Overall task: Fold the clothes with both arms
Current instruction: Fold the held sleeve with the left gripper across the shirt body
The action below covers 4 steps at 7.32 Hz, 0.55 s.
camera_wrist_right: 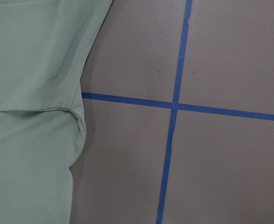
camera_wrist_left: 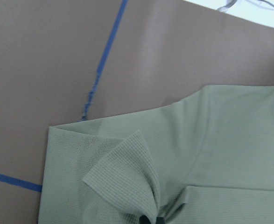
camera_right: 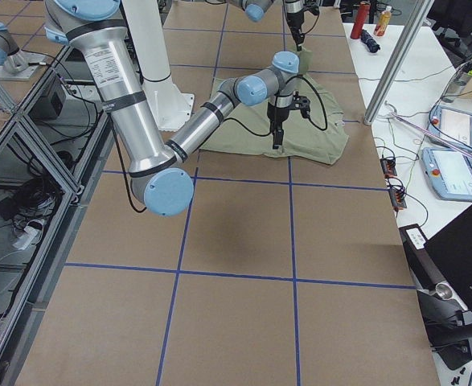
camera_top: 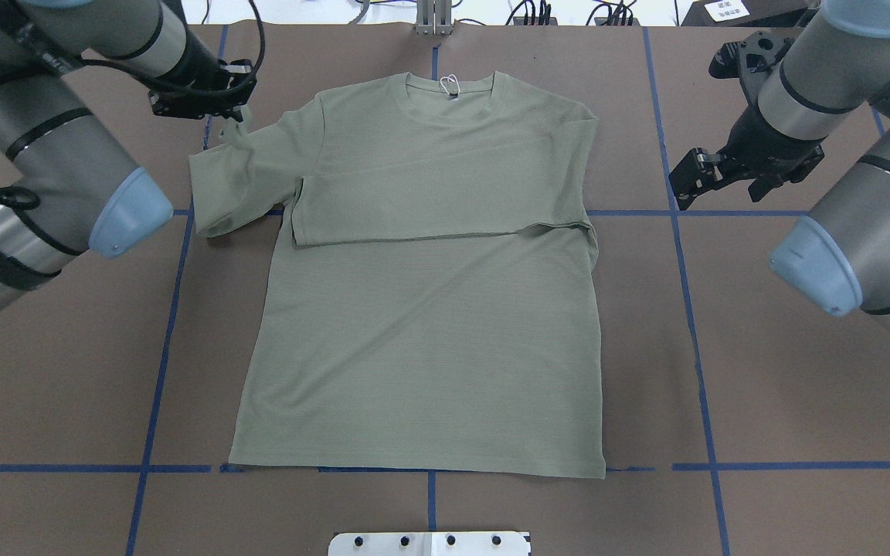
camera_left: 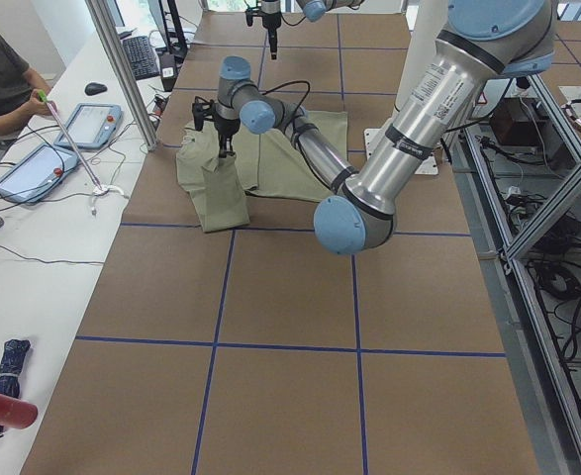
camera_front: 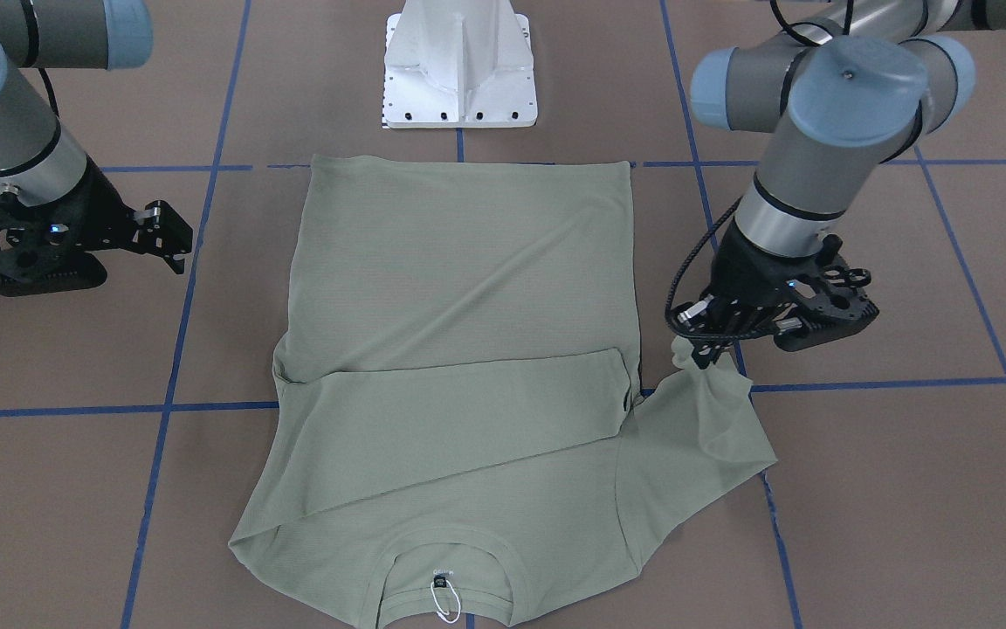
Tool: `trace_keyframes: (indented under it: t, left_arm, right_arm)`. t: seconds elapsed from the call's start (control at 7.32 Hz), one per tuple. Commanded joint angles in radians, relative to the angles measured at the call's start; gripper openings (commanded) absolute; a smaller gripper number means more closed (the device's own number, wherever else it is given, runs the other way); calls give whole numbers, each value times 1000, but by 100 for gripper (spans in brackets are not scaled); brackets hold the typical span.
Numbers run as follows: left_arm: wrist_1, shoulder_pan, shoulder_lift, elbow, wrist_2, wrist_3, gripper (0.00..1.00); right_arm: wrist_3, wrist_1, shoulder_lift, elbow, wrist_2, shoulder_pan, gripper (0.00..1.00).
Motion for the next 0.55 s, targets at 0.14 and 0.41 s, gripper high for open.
trace_keyframes:
  t: [0.14,0.41]
  left_arm:
    - [-8,114,-338,177,-43,-278,0]
    - [-189,221,-398,349,54,-422,0]
  right_arm:
    - [-91,-2,-49,-9,43,71,100]
    - [-88,-2,-48,-14,42,74,100]
